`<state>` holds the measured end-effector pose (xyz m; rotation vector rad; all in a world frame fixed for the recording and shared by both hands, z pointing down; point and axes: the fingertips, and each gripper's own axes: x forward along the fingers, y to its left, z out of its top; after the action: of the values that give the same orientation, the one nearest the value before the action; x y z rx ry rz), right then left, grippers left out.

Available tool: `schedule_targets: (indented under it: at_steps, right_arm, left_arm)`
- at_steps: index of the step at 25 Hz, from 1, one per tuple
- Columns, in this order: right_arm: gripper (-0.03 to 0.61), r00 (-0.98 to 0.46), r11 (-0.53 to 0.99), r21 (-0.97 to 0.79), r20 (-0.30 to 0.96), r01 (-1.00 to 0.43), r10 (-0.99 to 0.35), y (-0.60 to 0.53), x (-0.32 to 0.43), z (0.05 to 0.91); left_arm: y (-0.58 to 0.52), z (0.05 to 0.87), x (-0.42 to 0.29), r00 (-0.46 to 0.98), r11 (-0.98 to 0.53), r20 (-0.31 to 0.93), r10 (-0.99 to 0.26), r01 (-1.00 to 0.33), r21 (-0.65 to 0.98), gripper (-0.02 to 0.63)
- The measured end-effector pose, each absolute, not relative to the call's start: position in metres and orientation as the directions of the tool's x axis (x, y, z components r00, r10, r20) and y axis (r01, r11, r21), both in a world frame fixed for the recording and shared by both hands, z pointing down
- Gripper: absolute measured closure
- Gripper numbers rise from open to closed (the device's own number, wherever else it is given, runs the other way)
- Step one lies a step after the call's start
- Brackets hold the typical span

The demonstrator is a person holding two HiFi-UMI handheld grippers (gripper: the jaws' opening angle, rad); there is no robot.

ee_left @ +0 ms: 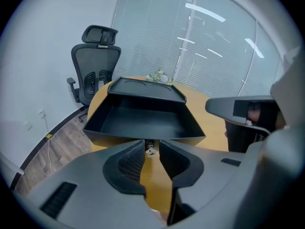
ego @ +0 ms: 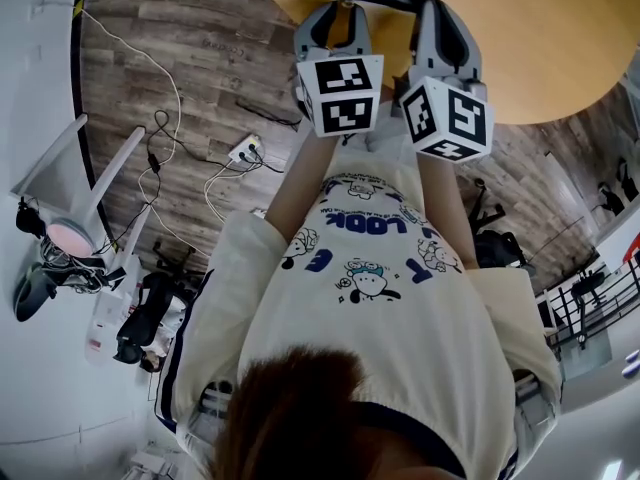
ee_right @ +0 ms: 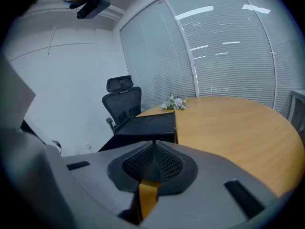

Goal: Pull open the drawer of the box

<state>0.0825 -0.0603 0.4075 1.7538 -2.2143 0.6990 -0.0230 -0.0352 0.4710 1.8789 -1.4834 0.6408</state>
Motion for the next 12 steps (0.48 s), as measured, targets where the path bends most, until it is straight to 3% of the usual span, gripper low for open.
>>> schedule_targets:
  at_steps: [12]
  right_arm:
    - [0.538, -0.281, 0.217, -0.202, 0.381, -0.955, -0.881, -0.074, 0.073, 0.363]
  left_arm:
    - [-0.057, 0.401, -0.027, 0.25, -0.171, 0.599, -0.76, -0.967, 0.187, 0.518]
